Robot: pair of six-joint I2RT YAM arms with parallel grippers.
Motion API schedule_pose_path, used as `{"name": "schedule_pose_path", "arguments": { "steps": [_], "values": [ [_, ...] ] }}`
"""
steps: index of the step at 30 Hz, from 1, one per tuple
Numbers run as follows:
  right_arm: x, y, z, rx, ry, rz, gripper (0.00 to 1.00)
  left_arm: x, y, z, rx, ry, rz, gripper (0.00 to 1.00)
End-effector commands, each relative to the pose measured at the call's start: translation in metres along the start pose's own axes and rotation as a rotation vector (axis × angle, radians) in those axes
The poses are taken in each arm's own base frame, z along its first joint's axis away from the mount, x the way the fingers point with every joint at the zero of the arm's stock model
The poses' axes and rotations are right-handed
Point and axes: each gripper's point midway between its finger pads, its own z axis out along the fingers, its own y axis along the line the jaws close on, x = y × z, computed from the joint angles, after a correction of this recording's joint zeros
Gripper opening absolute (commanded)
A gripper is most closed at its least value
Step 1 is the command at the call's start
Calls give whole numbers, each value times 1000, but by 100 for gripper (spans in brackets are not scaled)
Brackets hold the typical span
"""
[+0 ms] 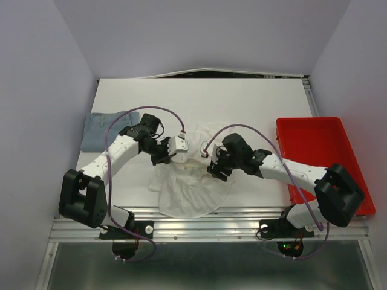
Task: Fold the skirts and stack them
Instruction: Flatten the skirt out
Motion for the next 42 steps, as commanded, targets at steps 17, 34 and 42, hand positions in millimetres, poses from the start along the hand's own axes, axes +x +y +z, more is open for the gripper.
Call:
{"name": "schedule_pose_path", "arguments": {
  "steps": [17, 34, 42],
  "values": [
    [-8, -17, 29, 99, -15, 6, 46, -3, 0, -6, -11, -31, -22, 0],
    [23, 12, 41, 31, 67, -31, 44, -1, 1, -6, -10, -29, -44, 0],
    [21, -48, 11, 334, 108, -56, 1, -12, 26, -35, -117, -45, -41, 0]
  ]
}}
